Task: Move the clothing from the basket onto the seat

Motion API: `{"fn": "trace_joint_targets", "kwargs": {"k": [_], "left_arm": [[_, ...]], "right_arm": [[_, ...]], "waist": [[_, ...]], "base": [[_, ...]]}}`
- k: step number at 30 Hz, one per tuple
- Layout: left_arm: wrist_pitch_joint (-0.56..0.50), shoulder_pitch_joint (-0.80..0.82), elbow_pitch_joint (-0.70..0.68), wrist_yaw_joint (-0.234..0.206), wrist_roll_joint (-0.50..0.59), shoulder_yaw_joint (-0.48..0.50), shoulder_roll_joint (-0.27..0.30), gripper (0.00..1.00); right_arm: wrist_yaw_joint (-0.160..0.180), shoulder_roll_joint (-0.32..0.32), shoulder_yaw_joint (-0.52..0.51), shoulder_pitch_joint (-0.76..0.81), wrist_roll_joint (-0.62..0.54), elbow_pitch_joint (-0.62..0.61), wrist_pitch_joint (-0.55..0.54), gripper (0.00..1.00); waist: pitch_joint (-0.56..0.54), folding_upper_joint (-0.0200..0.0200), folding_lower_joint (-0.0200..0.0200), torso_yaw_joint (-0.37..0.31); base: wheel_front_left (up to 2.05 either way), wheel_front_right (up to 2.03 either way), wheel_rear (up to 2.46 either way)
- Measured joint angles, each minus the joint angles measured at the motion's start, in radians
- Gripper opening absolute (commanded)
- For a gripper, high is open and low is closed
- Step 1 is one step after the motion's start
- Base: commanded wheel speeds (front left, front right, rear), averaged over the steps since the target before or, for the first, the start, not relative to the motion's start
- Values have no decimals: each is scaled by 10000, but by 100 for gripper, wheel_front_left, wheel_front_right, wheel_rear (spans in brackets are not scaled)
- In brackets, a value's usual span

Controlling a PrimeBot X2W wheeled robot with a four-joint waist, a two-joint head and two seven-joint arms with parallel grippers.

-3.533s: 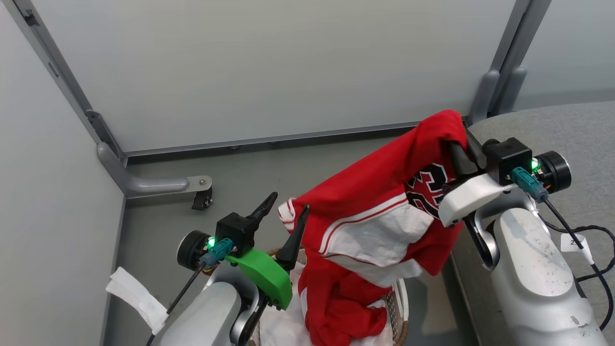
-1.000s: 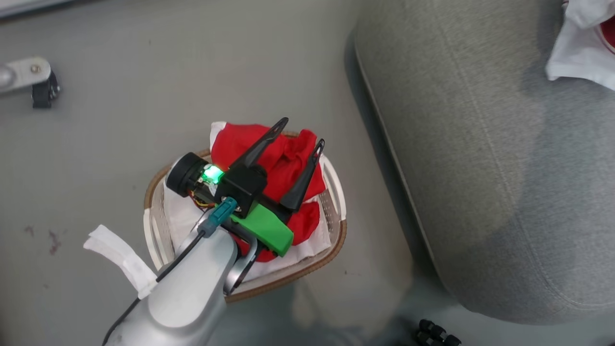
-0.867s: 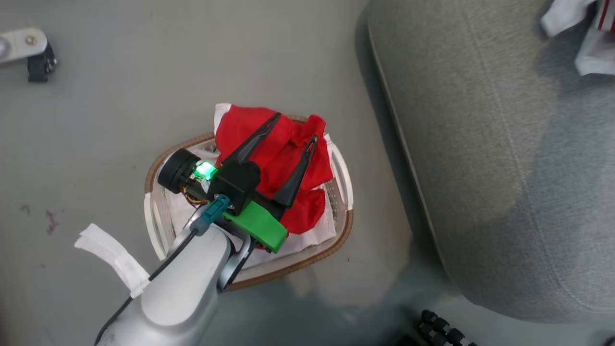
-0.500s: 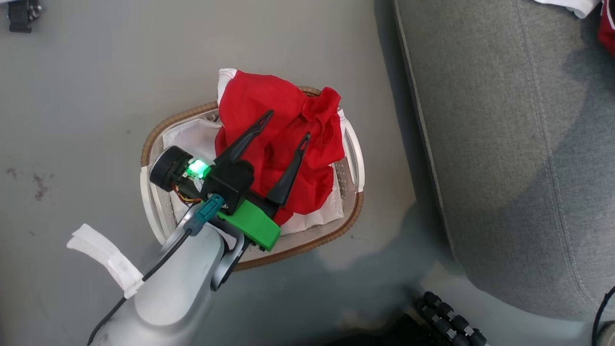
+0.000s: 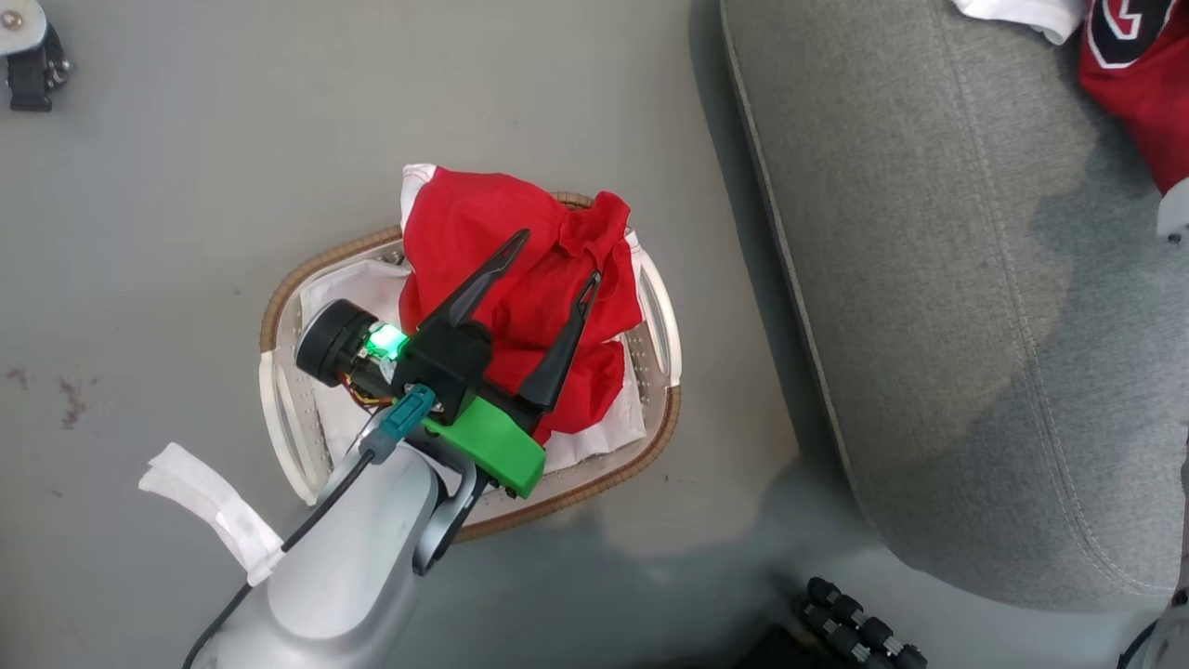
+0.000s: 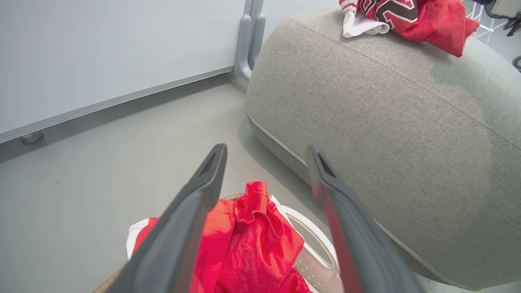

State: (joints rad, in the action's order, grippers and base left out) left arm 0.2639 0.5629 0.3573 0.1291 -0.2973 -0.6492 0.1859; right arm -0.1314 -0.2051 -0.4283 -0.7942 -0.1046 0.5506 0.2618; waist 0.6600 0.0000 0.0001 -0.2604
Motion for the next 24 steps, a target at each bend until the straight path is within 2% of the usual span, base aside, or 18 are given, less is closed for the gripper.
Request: {"fn": "trace_joint_targets", "kwargs": {"k": [7,13,17,24], "left_arm": [[0,-241,-27,0,-77,159,-207,100],[0,-601,-52,0,-230,552,-502,100],[0,-923,-63,0,-330,1179,-731,100],[0,-1903,-52,0,-428,2433,-1104,100]], "right_arm": [[0,56,311,997,84,-418,0,100],[0,-284,715,1263,107,-495,0,100],[0,-443,1156,1271,113,-502,0,100],[0,-357,2052,1426,190,-441,2,100]], "waist": [[-694,0,-1,-44],[-1532,0,-1,63],[-2214,0,-2,210],[-3547,0,-2,618]], "base": [[0,0,0],[0,0,0],[0,0,0],[0,0,0]]}}
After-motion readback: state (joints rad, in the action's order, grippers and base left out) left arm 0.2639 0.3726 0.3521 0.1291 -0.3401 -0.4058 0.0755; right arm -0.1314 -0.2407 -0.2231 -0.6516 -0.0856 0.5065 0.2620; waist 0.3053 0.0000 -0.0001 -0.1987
